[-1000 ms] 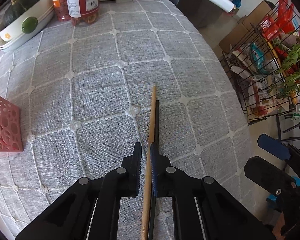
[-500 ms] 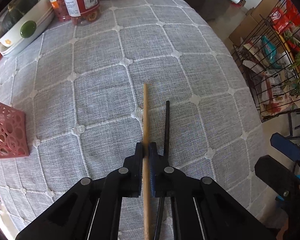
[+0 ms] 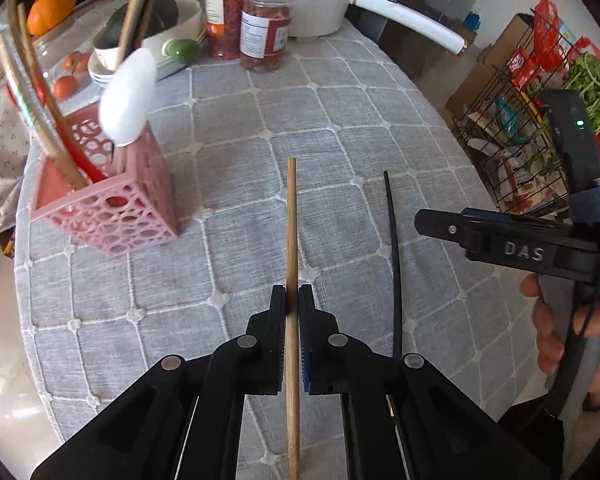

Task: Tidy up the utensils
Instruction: 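Lift the wooden chopstick with the left tool while the right tool grasps the black chopstick, then drop both chopsticks into the pink basket and open both tools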

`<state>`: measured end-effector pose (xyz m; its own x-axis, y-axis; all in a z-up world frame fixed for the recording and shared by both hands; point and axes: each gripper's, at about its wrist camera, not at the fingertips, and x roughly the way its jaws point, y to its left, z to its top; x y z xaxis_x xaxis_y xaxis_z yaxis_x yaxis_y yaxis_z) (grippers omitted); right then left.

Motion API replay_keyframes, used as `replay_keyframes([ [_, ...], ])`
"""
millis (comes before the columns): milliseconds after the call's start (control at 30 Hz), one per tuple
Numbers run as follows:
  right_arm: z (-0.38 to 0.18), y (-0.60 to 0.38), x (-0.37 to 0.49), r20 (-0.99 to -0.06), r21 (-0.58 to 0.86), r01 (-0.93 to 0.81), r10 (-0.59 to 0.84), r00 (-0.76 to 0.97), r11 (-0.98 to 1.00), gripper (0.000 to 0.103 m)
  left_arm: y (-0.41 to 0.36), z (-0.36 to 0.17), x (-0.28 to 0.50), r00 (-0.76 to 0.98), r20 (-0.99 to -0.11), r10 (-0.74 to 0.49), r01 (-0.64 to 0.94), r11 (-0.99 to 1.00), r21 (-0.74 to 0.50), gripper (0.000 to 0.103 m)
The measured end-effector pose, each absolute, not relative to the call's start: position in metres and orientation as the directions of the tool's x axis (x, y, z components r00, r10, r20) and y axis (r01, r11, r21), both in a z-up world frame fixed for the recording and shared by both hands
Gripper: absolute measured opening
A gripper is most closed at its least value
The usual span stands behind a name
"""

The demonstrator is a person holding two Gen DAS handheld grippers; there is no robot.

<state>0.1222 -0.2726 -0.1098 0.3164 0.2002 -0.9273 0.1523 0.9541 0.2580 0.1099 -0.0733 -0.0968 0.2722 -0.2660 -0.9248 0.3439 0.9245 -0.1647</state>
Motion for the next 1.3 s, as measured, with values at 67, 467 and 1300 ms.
replay_keyframes([
  [67, -0.115, -0.263, 0.125, -0.932, 0.252, 0.148, 0.199, 0.302, 0.956, 0.081, -0.059, -0.091, 0.102, 0.286, -0.913, -0.29, 0.336, 0.923, -0.187, 0.006],
  [467, -0.137, -0.225, 0.137, -0.952, 0.121, 0.154, 0.071, 0.297, 0.981, 0.052, -0.017, -0.074, 0.082, 0.346, -0.868, -0.357, 0.321, 0.914, -0.248, 0.006],
  [1300, -0.045, -0.199, 0.085, -0.796, 0.134, -0.014, 0.116, 0.594, 0.991, 0.005, 0.038, -0.002, 0.06, 0.593, -0.72, -0.359, 0.282, 0.931, -0.232, 0.006],
])
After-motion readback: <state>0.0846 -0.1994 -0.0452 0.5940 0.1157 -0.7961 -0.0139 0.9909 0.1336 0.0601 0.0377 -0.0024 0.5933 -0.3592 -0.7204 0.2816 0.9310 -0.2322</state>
